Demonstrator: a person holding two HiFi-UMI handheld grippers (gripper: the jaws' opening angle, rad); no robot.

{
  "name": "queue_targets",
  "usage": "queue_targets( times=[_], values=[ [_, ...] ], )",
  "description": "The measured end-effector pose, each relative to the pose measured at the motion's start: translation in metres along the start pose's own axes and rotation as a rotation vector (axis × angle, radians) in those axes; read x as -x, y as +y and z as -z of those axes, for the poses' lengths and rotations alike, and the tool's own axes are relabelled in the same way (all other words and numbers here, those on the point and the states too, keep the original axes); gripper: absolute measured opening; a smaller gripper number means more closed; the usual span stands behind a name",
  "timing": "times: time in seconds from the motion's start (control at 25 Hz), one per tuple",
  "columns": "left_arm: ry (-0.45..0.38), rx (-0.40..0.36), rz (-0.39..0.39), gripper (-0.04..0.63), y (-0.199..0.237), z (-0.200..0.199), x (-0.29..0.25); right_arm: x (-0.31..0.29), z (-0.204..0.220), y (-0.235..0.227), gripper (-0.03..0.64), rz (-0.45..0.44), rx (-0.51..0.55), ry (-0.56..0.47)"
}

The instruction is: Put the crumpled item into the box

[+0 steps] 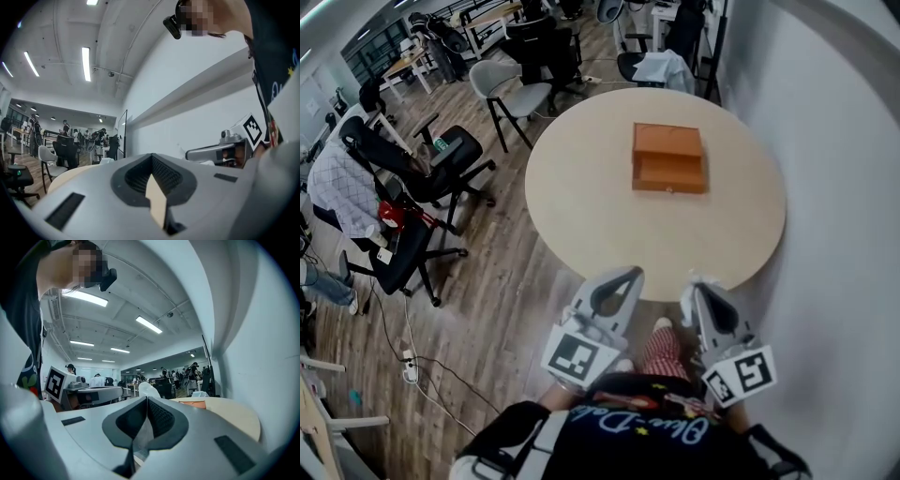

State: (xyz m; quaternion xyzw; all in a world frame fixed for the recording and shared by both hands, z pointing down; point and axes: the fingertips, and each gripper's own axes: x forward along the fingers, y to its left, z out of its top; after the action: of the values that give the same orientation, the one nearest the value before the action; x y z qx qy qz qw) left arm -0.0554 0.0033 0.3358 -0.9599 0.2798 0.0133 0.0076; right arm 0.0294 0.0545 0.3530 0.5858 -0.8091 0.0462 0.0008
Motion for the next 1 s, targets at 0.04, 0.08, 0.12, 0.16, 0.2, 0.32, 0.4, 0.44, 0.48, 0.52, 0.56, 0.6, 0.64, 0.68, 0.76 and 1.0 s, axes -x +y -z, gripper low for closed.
queue_targets(
  times=[0.04,0.08,0.12,0.16,0.2,0.32,0.4,0.44,0.48,0.52,0.56,0.6,0.64,0.68,0.76,1.0],
  values=[
    [0.004,0.002,-0.009,-0.008,0.004,0.001,-0.003,-0.005,0.001,-0.004,0.0,-0.007,0.002,0.003],
    [0.007,0.0,-0.019,-0.008,0.009,0.0,-0.006,-0.01,0.001,-0.007,0.0,-0.015,0.008,0.005],
    [0.008,-0.005,-0.028,-0.008,0.014,0.0,-0.01,-0.017,0.0,-0.011,0.002,-0.024,0.015,0.006],
    [0.008,-0.012,-0.037,-0.008,0.019,-0.002,-0.015,-0.023,-0.001,-0.016,0.002,-0.033,0.019,0.007],
    [0.007,-0.016,-0.047,-0.008,0.024,-0.002,-0.019,-0.03,-0.001,-0.019,0.002,-0.043,0.019,0.009],
    [0.011,-0.009,-0.079,-0.008,0.038,0.0,-0.033,-0.049,-0.002,-0.033,0.002,-0.064,0.028,0.007],
    [0.013,-0.007,-0.091,-0.008,0.046,0.002,-0.044,-0.06,-0.003,-0.042,0.002,-0.077,0.032,0.006],
    [0.012,-0.006,-0.097,-0.008,0.05,0.002,-0.049,-0.065,-0.004,-0.046,0.002,-0.084,0.035,0.008],
    [0.01,-0.004,-0.104,-0.008,0.053,0.001,-0.055,-0.07,-0.005,-0.051,0.002,-0.092,0.036,0.011],
    [0.007,-0.003,-0.111,-0.008,0.057,0.0,-0.061,-0.076,-0.006,-0.056,0.002,-0.099,0.034,0.013],
    [0.006,-0.005,-0.117,-0.008,0.061,-0.001,-0.066,-0.081,-0.008,-0.06,0.002,-0.108,0.025,0.015],
    [0.009,-0.008,-0.124,-0.008,0.065,0.0,-0.072,-0.087,-0.01,-0.064,0.002,-0.116,0.014,0.015],
    [0.013,-0.009,-0.132,-0.008,0.069,0.001,-0.077,-0.093,-0.011,-0.068,0.002,-0.123,0.009,0.014],
    [0.016,-0.009,-0.141,-0.008,0.072,0.002,-0.083,-0.098,-0.012,-0.073,0.002,-0.13,0.012,0.012],
    [0.02,-0.008,-0.158,-0.008,0.077,0.002,-0.093,-0.105,-0.013,-0.083,0.002,-0.142,0.021,0.012],
    [0.03,-0.028,-0.189,-0.008,0.088,-0.001,-0.125,-0.128,-0.017,-0.117,0.002,-0.168,0.035,0.002]
  ],
)
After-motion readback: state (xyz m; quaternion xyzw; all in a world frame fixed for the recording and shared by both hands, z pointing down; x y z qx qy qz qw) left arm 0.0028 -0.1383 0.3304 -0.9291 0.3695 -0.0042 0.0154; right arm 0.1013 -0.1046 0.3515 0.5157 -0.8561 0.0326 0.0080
